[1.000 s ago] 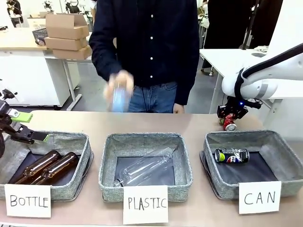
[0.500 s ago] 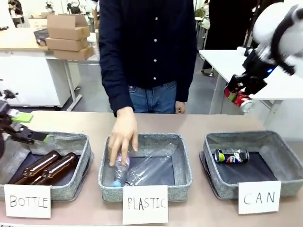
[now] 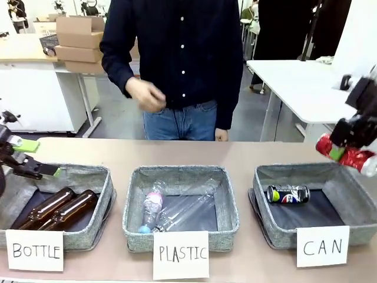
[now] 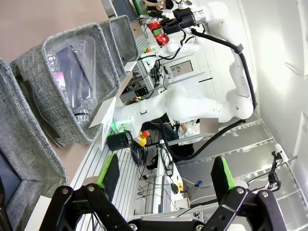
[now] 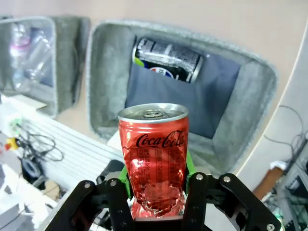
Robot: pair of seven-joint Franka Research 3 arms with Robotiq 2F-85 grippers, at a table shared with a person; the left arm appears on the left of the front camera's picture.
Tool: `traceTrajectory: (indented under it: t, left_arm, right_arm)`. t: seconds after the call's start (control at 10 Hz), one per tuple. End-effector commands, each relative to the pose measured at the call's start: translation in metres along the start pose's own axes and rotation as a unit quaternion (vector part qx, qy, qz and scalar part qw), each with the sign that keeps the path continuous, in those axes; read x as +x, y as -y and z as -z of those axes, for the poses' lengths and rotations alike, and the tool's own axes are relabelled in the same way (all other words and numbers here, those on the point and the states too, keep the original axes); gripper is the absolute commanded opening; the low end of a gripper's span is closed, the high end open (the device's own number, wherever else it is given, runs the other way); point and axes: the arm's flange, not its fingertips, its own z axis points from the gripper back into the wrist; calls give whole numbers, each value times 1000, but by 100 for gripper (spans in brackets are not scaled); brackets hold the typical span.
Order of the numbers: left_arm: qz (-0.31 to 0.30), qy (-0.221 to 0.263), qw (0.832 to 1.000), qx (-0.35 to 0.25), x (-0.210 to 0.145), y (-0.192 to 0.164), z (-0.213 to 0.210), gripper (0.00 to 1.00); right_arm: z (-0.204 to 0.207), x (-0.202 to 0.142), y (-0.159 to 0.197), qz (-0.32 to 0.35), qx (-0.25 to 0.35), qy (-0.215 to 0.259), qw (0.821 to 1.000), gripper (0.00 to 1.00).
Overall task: Sort the can waste into the basket.
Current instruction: Pick up the can waste from the table and place it in the right Fabric basket.
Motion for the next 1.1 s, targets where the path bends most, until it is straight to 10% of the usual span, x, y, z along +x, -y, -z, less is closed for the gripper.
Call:
traceTrajectory:
  t: [0.0, 0.2, 0.4, 1.0]
  left_arm:
    - [-1, -2, 1000, 0, -1, 3, -2, 100]
    - [-1, -2, 1000, 0, -1, 3, -2, 100]
    - [-1, -2, 1000, 0, -1, 3, -2, 100]
    - [-1, -2, 1000, 0, -1, 3, -2, 100]
  right_arm:
    - [7, 13, 4, -13, -3, 17, 1000, 14]
    - [4, 15, 4, -10, -5, 18, 1000, 14]
    - [5, 14, 4, -12, -4, 17, 1000, 95]
    - [4, 14, 4, -14, 14, 24, 1000, 100]
